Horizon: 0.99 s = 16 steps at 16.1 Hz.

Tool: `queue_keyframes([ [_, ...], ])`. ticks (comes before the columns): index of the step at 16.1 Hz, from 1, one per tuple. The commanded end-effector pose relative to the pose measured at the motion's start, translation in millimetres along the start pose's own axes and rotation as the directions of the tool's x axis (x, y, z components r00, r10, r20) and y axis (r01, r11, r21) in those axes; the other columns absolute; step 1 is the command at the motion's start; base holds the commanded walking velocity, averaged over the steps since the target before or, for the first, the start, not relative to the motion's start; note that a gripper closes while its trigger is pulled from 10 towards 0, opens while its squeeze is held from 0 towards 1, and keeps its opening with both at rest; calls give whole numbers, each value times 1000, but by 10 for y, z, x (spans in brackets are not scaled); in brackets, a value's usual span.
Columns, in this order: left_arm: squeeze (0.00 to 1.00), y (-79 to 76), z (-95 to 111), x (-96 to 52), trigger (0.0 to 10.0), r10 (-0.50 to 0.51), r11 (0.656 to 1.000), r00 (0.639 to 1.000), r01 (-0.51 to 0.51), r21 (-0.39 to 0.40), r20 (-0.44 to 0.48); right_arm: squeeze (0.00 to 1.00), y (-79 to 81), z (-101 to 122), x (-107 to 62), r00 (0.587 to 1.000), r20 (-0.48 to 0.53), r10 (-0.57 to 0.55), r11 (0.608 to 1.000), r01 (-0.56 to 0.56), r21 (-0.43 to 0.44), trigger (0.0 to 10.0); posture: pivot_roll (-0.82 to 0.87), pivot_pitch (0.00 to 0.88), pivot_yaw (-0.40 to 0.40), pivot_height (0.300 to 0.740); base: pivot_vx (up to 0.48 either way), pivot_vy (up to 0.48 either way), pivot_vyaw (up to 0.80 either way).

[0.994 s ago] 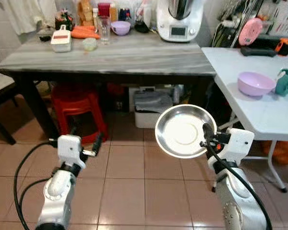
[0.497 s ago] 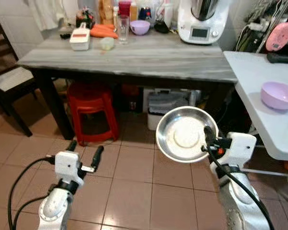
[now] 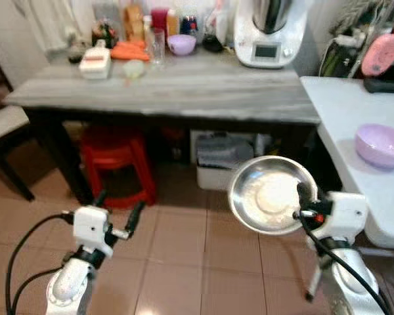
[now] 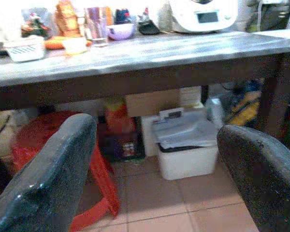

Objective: Setting the table

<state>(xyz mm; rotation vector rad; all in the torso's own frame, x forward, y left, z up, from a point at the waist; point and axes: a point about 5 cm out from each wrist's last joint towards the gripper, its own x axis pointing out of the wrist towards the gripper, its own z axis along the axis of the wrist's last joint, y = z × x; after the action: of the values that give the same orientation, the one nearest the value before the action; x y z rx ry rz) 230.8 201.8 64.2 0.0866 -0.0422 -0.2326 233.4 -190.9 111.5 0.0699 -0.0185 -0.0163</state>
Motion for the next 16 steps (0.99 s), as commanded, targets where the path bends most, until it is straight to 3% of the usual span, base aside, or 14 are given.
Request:
queue_keyframes([
  [1, 0, 130, 57, -21, 10000, 35, 999, 999, -35, 15, 5, 0, 75, 59, 18, 999, 35, 23, 1000, -23, 6, 10000, -6, 0, -20, 740, 337, 0, 0],
  [8, 0, 254, 113, 26, 10000, 79, 997, 997, -79, 7, 4, 0, 4, 38, 16, 999, 36, 3, 1000, -2, -18, 10000, -1, 0, -23, 740, 316, 0, 0],
  [16, 0, 153, 137, 137, 10000, 60, 998, 998, -59, -15, 20, 0, 47, 13, 27, 999, 36, -4, 1000, 4, 3, 10000, -10, 0, -12, 740, 388, 0, -136],
])
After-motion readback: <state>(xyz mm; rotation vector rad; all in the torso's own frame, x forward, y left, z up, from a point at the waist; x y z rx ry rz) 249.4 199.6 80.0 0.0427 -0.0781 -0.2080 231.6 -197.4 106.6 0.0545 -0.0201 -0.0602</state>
